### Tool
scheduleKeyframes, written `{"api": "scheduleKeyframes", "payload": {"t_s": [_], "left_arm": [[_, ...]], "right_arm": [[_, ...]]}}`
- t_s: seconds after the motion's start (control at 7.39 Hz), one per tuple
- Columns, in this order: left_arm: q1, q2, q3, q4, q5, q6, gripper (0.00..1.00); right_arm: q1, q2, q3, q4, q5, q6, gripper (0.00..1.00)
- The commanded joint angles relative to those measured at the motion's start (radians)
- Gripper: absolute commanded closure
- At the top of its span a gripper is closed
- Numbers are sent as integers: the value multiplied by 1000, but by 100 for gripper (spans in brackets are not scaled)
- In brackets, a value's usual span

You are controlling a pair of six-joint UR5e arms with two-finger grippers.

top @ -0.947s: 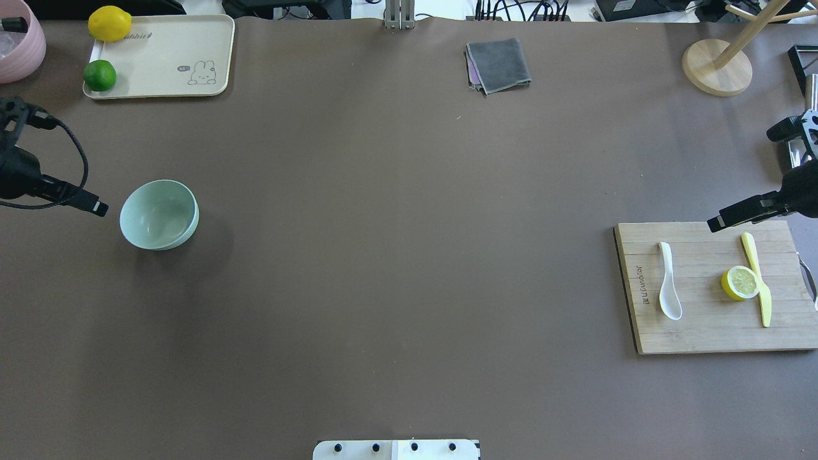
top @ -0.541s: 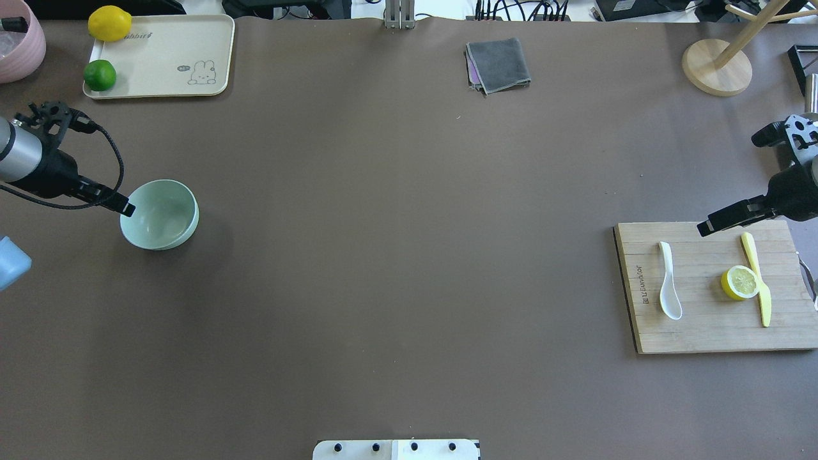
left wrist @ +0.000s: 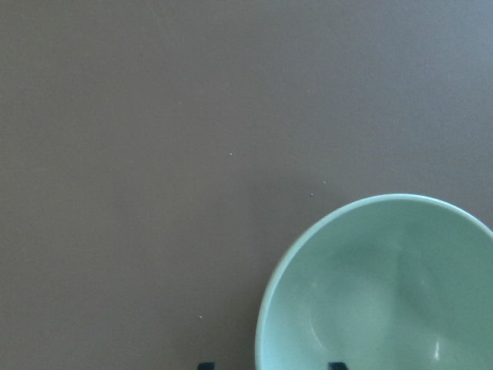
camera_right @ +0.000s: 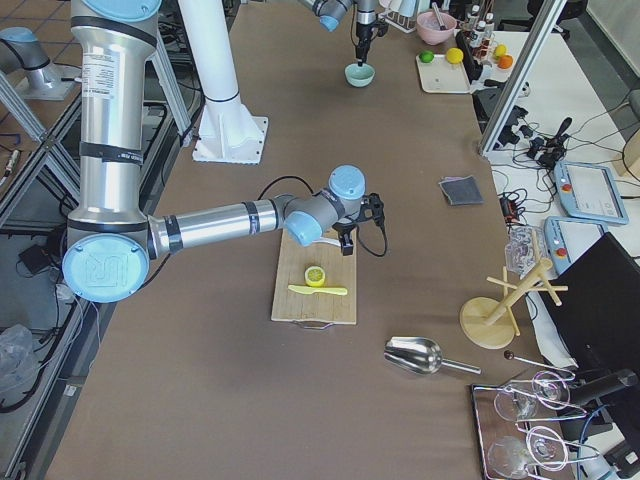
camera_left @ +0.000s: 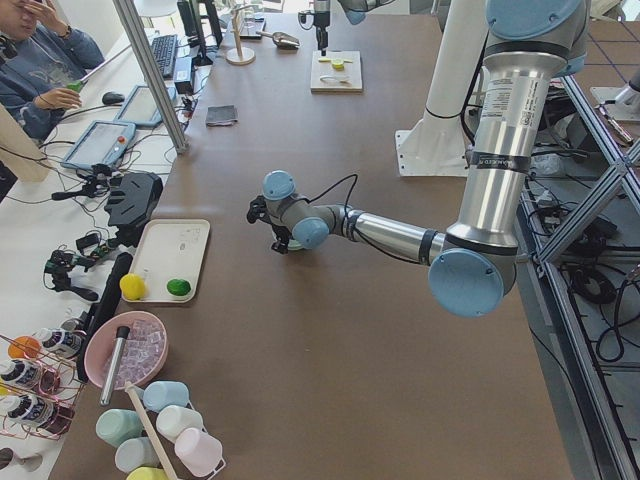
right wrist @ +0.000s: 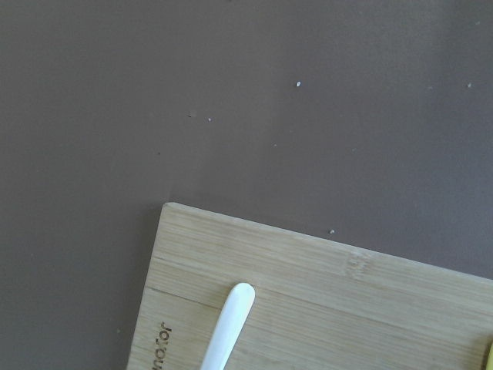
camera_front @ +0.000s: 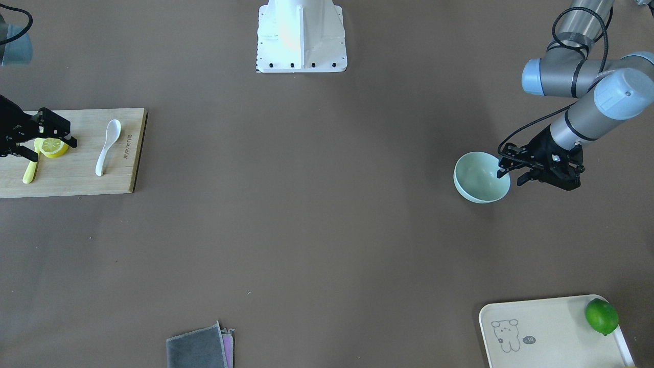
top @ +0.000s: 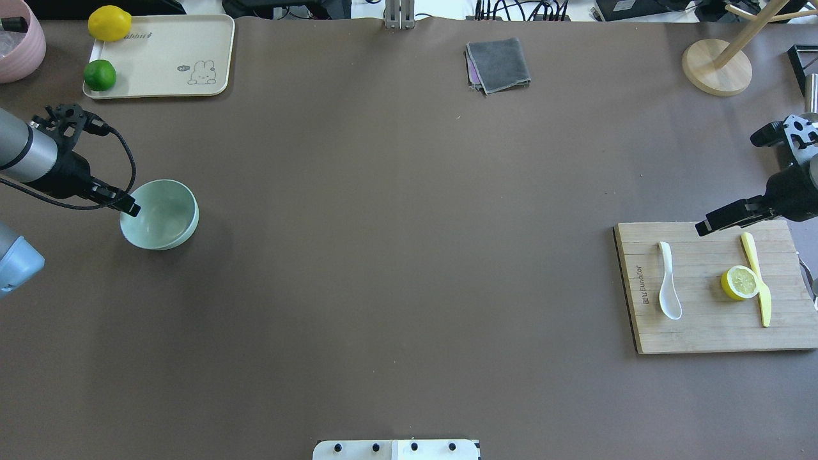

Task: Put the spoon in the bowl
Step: 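Push the green bowl toward center with left gripper while right moves over spoon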

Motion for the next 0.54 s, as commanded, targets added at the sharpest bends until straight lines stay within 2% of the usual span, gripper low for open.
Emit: {"api": "scheduleKeyframes", "payload": {"t_s": [0.0,0.41], "left_arm": [[1,-9,24,-2,0,2,53],[1,-16,29,-2,0,-1,83]], "right_arm": [[0,-1,6,0,2,25,0],[0,1,6,0,0,28,0]]}}
